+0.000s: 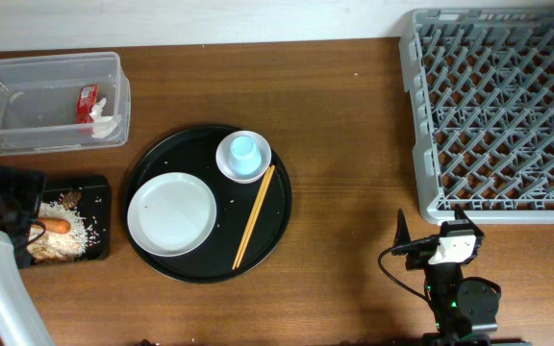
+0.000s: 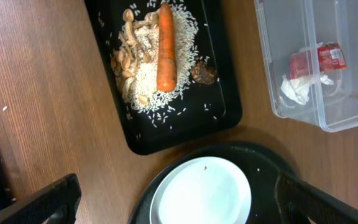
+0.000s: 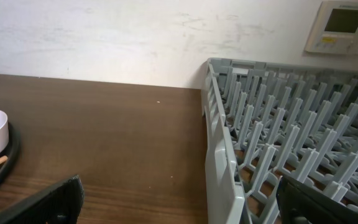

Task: Sort waste into correct bins and load items into the dishwasher rack
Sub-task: 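Retract the left arm to the left side of the table, then move the right gripper over the white saucer with blue cup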

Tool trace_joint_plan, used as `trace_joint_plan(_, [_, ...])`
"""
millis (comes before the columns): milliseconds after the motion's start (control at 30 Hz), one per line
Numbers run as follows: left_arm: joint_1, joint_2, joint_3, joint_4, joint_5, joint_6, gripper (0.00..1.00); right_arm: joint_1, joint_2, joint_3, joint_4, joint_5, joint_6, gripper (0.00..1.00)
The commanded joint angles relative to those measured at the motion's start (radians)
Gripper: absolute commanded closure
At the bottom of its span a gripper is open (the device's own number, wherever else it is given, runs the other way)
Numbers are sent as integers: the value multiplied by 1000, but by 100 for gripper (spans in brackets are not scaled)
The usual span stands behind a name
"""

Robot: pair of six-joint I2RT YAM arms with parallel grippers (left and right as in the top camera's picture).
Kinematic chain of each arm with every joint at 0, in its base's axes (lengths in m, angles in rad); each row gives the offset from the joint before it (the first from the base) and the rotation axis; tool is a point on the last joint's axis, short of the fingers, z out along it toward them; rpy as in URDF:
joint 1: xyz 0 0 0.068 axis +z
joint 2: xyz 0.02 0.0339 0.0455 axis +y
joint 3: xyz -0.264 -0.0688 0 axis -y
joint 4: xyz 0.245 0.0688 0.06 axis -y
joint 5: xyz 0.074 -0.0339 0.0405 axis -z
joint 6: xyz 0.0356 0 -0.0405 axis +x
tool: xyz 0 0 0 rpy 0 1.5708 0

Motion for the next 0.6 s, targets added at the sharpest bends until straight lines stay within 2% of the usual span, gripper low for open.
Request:
trace_joint_plan(0, [9,-7,2,-32,3,-24,1,6,-8,-9,-2,9,-2,2])
trace_joint_plan(100, [9,-7,2,-27,-32,-25,1,6,-8,-9,-2,9,-2,2])
trace_joint_plan(267, [8,-7,2,-28,-10,-24,1,6,-8,-9,6,0,5,2])
trace_joint_plan(400, [8,-7,2,-28,-10,-24,1,6,-8,-9,90,-344,248,2])
trace_joint_plan(500, [8,-7,2,-32,-10,-24,1,6,-8,-9,107,-751,544,2])
trace_joint_plan(567, [8,-7,2,-32,-10,-24,1,6,-8,-9,119,-808,599,2])
